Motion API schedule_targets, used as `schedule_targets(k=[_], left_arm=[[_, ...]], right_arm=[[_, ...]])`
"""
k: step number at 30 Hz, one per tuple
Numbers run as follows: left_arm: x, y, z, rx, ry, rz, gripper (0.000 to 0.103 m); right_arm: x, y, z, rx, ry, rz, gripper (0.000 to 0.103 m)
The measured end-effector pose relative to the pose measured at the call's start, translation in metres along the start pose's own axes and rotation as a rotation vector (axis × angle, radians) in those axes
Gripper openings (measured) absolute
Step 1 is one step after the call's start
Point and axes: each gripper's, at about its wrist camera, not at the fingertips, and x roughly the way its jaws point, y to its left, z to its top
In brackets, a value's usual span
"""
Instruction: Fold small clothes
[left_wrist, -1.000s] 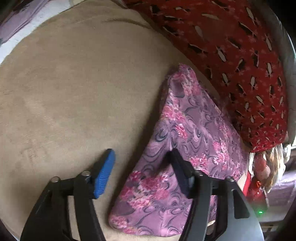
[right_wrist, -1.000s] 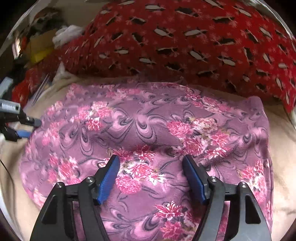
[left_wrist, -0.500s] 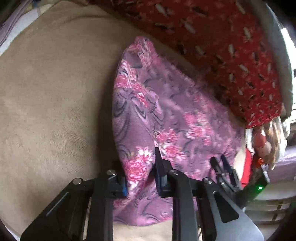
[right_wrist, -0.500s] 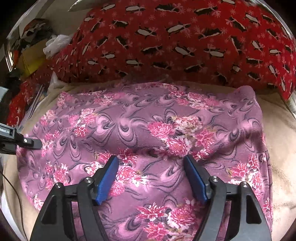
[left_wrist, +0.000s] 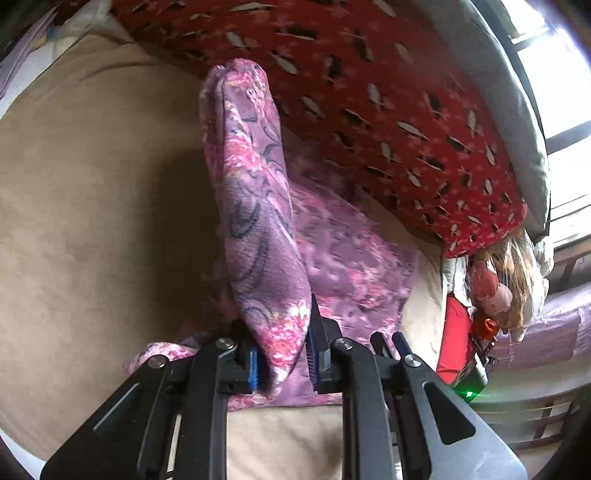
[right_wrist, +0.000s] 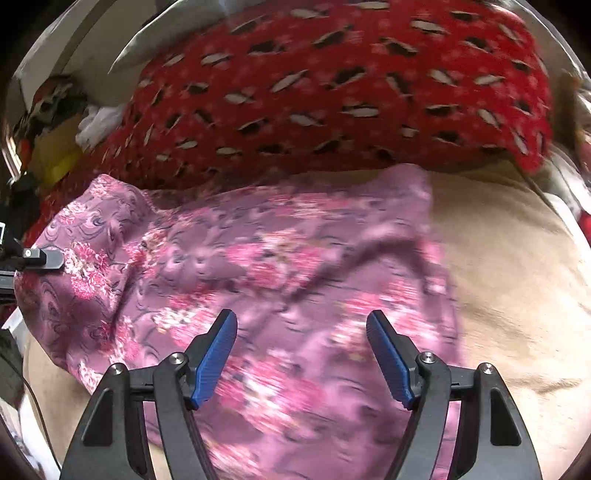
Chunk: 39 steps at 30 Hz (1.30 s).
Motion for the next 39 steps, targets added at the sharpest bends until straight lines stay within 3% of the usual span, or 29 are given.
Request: schedule_targets(k=[5, 10, 14, 16, 18, 19, 20, 24, 29, 33, 36, 39], left_arm=[[0.017, -0.042, -0.013, 0.035, 0.011, 0.008, 0.016], [0.06, -0.067, -0.032, 0.063, 0.082, 0.033, 0.017], [0.106, -0.072, -0.048, 0.104, 0.159, 0.116, 0.021], [0.117, -0.075, -0.05, 0.112, 0.161, 0.129, 0.025], [0.118, -0.081, -0.05, 0.126, 0.168, 0.095, 0.048], [0.118, -0.084, -0.05, 0.125, 0.175, 0.065, 0.067], [0.118, -0.087, -0.05, 0.122, 0.177, 0.047, 0.074], [0.114, -0.09, -0.052, 0.114, 0.167, 0.054, 0.074], [0.081, -0.07, -0.057, 0.039, 0.141, -0.068, 0.074], [0.04, -0.044, -0.064, -0.002, 0.075, -0.121, 0.074], [0.02, -0.009, -0.078, -0.061, 0.026, -0.128, 0.074], [0.033, 0.021, -0.095, -0.167, 0.053, -0.192, 0.074]], right_arm=[[-0.014, -0.031, -0.012, 0.013, -0.018, 0.026, 0.074], [0.006, -0.041, -0.034, -0.02, 0.065, 0.04, 0.075], [0.005, -0.04, -0.048, -0.041, -0.003, 0.038, 0.075], [0.005, -0.04, -0.049, -0.04, -0.01, 0.049, 0.077], [0.005, -0.042, -0.05, -0.031, -0.015, 0.066, 0.078], [0.004, -0.043, -0.051, -0.024, -0.018, 0.075, 0.078], [0.005, -0.045, -0.05, -0.019, -0.019, 0.084, 0.079], [0.004, -0.048, -0.051, -0.02, -0.023, 0.088, 0.08], [0.005, -0.048, -0.051, -0.013, -0.025, 0.1, 0.081], [0.005, -0.049, -0.048, -0.014, -0.007, 0.105, 0.081], [-0.005, -0.061, -0.033, 0.052, 0.013, 0.167, 0.075], [-0.029, -0.069, -0.001, 0.146, -0.082, 0.278, 0.077]])
